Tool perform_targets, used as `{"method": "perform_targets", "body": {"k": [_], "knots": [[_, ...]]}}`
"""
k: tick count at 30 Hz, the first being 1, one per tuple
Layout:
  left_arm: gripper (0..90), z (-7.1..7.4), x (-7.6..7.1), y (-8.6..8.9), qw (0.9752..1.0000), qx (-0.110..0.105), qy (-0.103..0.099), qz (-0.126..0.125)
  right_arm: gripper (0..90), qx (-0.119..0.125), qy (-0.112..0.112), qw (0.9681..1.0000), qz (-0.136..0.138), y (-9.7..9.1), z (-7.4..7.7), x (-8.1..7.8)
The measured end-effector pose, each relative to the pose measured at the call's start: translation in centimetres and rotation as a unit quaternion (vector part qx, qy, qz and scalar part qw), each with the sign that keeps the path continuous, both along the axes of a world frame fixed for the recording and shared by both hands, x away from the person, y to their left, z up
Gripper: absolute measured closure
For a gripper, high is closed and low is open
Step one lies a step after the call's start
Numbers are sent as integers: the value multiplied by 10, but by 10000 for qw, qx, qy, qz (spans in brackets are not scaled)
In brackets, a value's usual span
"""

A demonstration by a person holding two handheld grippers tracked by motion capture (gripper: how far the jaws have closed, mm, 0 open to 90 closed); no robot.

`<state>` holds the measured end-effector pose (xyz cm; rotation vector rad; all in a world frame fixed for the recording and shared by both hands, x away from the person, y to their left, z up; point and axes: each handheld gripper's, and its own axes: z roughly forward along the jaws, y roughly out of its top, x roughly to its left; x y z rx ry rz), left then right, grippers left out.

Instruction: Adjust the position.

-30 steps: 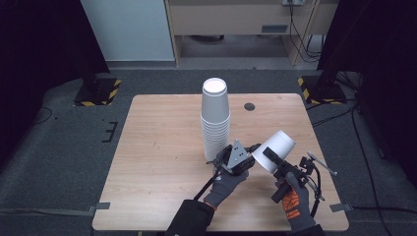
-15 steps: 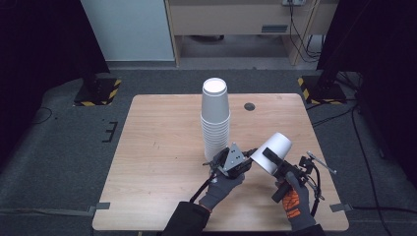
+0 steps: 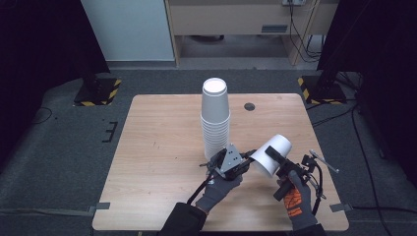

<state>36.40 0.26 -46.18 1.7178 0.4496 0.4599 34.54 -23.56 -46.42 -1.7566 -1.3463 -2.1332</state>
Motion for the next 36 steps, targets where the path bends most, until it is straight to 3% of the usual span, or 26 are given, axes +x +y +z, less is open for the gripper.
{"method": "perform_targets", "body": {"k": [13, 31, 36], "knots": [[853, 4, -6, 9, 9999, 102, 20, -42, 56, -42, -70, 10000, -6, -1, 0, 2], [857, 6, -17, 36, 9993, 196, 250, -196, 101, -213, -192, 9964, -797, -35, -4, 6], [857, 6, -20, 46, 9993, 149, 290, -173, 103, -467, -213, 9939, -977, -42, -6, 7]]}}
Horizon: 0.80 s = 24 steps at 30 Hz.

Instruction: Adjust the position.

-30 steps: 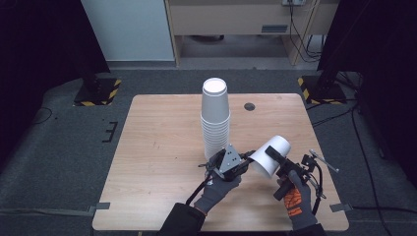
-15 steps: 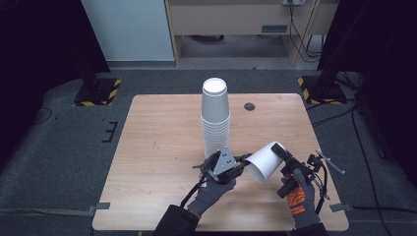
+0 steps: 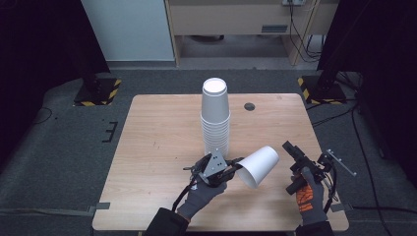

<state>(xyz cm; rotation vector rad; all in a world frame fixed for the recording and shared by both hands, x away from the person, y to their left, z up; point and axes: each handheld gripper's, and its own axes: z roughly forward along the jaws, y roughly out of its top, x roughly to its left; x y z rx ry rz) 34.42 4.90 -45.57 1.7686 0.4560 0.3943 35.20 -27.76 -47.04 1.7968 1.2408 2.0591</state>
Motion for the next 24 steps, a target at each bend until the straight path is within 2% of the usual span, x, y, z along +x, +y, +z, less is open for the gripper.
{"method": "perform_targets", "body": {"k": [3, 7, 12, 17, 20, 22, 24], "knots": [[857, 1, -1, 8, 10000, -11, 29, 41, 104, -172, 70, 9998, -58, -1, -2, 1], [857, 2, -2, 20, 9999, -26, 80, 123, 105, -553, 34, 9984, -92, 1, -4, 3], [857, 4, -4, 34, 9997, -44, 116, 225, 109, -1067, 16, 9941, -216, 1, -6, 3], [857, 7, -7, 47, 9995, -18, 146, 269, 108, -1575, 31, 9870, -323, -1, -7, 3], [857, 7, -8, 55, 9994, -34, 202, 288, 106, -1913, 61, 9810, -318, 0, -9, 4], [857, 7, -9, 59, 9993, -22, 238, 292, 106, -2081, 58, 9776, -313, 0, -10, 4], [857, 6, -10, 63, 9992, -33, 292, 280, 107, -2167, 59, 9757, -318, 1, -10, 4]]}}
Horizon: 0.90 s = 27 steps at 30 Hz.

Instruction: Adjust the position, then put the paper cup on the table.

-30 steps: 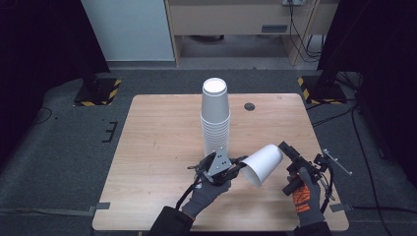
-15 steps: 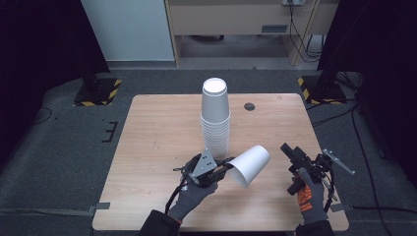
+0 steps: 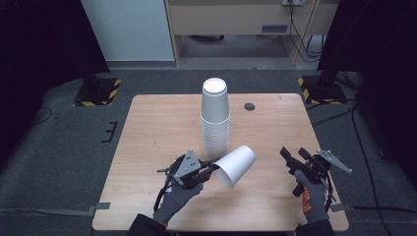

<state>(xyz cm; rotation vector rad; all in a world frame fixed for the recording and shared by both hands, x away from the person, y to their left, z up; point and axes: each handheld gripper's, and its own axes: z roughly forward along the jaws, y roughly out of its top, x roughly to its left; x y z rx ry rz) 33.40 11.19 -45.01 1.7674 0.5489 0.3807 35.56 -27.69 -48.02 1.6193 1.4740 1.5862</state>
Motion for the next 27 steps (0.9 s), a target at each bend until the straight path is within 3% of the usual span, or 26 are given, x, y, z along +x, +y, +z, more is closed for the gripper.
{"method": "perform_targets", "body": {"k": [9, 16, 27], "knots": [[857, -8, -4, 20, 9997, 125, 188, 54, 106, -436, 64, 9990, -8, -1, -2, 0], [857, -13, -9, 37, 9992, 245, 283, 167, 102, -863, 166, 9961, 93, 2, -5, 1], [858, -15, -17, 72, 9972, 331, 408, 538, 103, -1257, 384, 9912, 152, 2, -15, 1]]}}
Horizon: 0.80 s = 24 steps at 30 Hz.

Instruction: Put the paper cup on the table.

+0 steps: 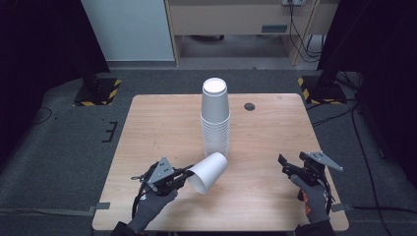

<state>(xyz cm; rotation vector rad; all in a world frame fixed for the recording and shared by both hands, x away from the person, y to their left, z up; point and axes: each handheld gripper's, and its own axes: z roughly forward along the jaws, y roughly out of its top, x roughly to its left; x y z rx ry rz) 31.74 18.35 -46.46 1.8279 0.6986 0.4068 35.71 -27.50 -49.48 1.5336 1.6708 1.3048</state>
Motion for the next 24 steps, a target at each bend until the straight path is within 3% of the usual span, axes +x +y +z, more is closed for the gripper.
{"method": "perform_targets", "body": {"k": [8, 13, 17, 24], "knots": [[858, -1, -5, 28, 9996, 104, 103, 259, 101, -502, 261, 9984, 76, -2, -13, 4], [858, -1, -8, 50, 9984, 140, 176, 517, 96, -1015, 598, 9929, 149, -1, -24, 8], [858, 1, -9, 64, 9972, 228, 216, 678, 97, -1184, 693, 9903, 209, 1, -27, 9], [859, 5, -4, 86, 9928, 424, 355, 1062, 98, -1453, 872, 9850, 319, 6, -34, 12]]}}
